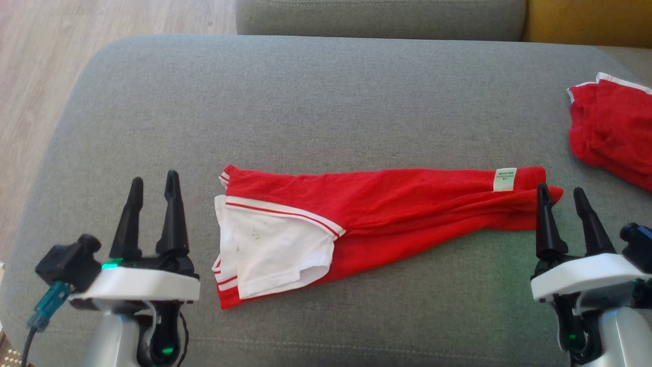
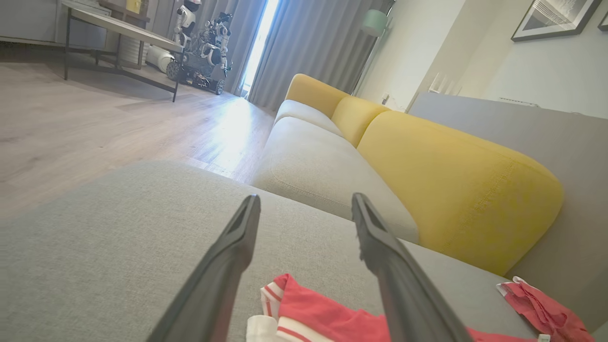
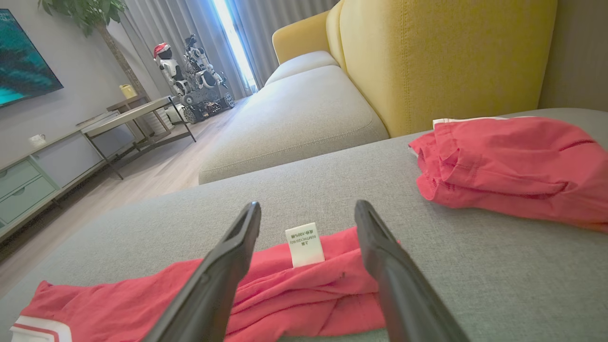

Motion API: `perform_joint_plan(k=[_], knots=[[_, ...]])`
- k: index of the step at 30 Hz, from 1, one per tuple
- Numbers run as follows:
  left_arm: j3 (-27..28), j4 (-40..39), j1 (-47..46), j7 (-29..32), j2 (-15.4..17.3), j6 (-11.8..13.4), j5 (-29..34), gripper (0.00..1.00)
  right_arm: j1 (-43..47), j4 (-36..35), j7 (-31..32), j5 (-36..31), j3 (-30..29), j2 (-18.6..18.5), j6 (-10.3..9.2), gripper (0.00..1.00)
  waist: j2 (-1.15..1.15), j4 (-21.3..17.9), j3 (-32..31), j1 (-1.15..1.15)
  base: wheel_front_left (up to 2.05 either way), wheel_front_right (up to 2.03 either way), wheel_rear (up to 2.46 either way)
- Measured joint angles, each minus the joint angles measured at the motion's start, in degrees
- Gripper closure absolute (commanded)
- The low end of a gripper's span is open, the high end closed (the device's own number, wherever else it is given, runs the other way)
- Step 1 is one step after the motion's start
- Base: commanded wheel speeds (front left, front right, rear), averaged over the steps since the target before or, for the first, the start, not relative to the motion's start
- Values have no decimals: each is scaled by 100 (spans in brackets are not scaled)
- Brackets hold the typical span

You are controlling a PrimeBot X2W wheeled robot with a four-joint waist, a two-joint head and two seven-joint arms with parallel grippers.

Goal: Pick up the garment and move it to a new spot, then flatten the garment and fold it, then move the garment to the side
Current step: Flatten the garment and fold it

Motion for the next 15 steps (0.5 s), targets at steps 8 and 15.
perform_joint_plan(k=[8,15], knots=[[199,82,9,0,-49,-222,200,0,-2,-71,0,-157,-11,24,0,0,0,8,29,0,0,0,0],[186,90,-1,0,-54,-233,142,0,-158,159,12,-233,-177,87,0,0,0,10,217,0,0,0,0]])
